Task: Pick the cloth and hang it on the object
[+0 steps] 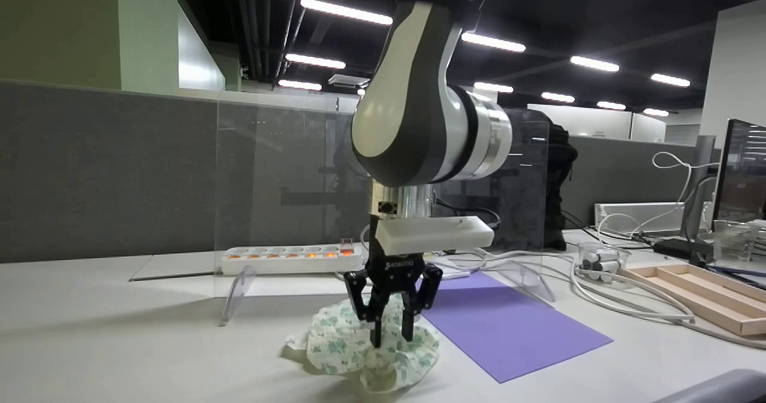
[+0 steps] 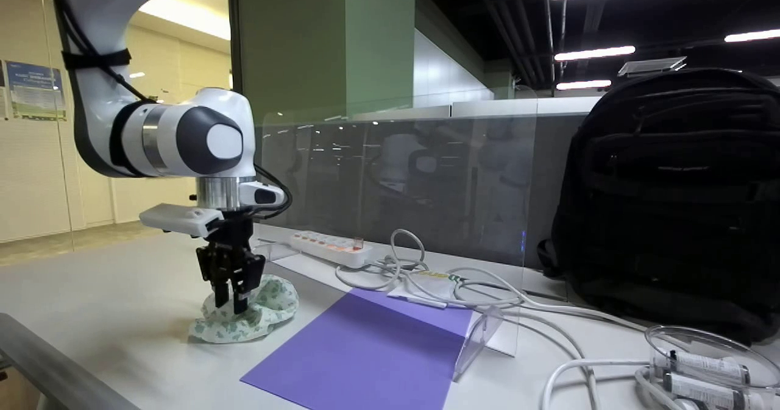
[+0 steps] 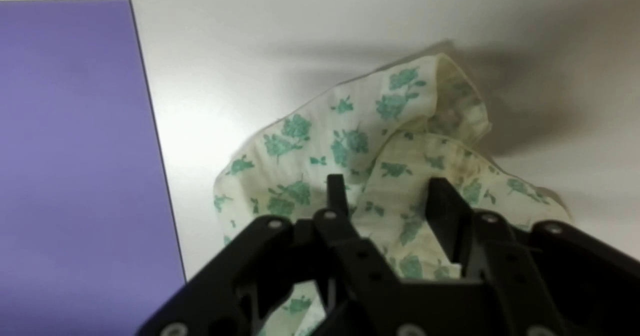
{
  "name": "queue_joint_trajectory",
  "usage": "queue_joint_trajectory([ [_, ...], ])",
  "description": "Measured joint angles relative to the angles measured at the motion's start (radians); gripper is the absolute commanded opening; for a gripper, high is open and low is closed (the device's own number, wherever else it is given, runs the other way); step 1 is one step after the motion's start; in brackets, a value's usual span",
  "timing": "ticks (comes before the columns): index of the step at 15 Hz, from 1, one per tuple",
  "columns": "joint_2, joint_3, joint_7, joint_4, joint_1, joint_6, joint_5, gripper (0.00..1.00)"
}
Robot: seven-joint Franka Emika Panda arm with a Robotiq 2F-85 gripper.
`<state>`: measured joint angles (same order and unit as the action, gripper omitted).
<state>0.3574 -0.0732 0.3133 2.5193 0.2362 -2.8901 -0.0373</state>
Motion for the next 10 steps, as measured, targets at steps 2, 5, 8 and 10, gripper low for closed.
queue_joint_trajectory([
  [2, 0.005, 0.008, -0.001, -0.004, 0.008, -0.004, 0.0, 0.05],
  [5, 0.005, 0.018, -0.003, -0.007, 0.015, -0.004, 0.0, 0.0],
  [8, 0.005, 0.019, -0.01, -0.012, 0.016, -0.004, 0.0, 0.0],
  [10, 0.0, 0.019, -0.015, -0.022, 0.017, -0.001, 0.0, 0.0],
])
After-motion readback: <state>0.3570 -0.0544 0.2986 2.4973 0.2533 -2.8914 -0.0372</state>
